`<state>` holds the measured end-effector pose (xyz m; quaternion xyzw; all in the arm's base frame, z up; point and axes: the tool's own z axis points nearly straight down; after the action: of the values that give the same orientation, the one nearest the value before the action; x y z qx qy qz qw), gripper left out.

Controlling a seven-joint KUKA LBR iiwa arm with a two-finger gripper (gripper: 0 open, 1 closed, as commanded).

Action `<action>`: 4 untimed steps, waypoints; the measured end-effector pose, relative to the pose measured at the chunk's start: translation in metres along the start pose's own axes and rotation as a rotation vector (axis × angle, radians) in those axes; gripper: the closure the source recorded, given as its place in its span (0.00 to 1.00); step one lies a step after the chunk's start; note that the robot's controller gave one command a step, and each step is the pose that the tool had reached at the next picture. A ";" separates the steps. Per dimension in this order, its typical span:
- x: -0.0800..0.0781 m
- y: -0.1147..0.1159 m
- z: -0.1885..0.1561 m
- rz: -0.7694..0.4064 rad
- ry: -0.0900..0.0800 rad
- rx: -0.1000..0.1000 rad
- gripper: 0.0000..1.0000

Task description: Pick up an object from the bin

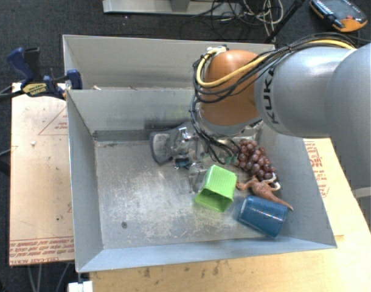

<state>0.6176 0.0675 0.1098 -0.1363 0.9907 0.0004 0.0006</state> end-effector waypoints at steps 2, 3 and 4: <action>-0.002 -0.020 0.030 -0.011 -0.011 -0.001 0.00; -0.014 -0.018 0.033 0.070 -0.003 -0.002 0.00; -0.025 -0.015 0.034 0.056 -0.004 0.002 0.00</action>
Offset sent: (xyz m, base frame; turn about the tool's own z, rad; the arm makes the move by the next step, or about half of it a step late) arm -0.0057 -0.0245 -0.0398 0.0097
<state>0.6461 0.0597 0.0757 -0.1088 0.9941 -0.0004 0.0025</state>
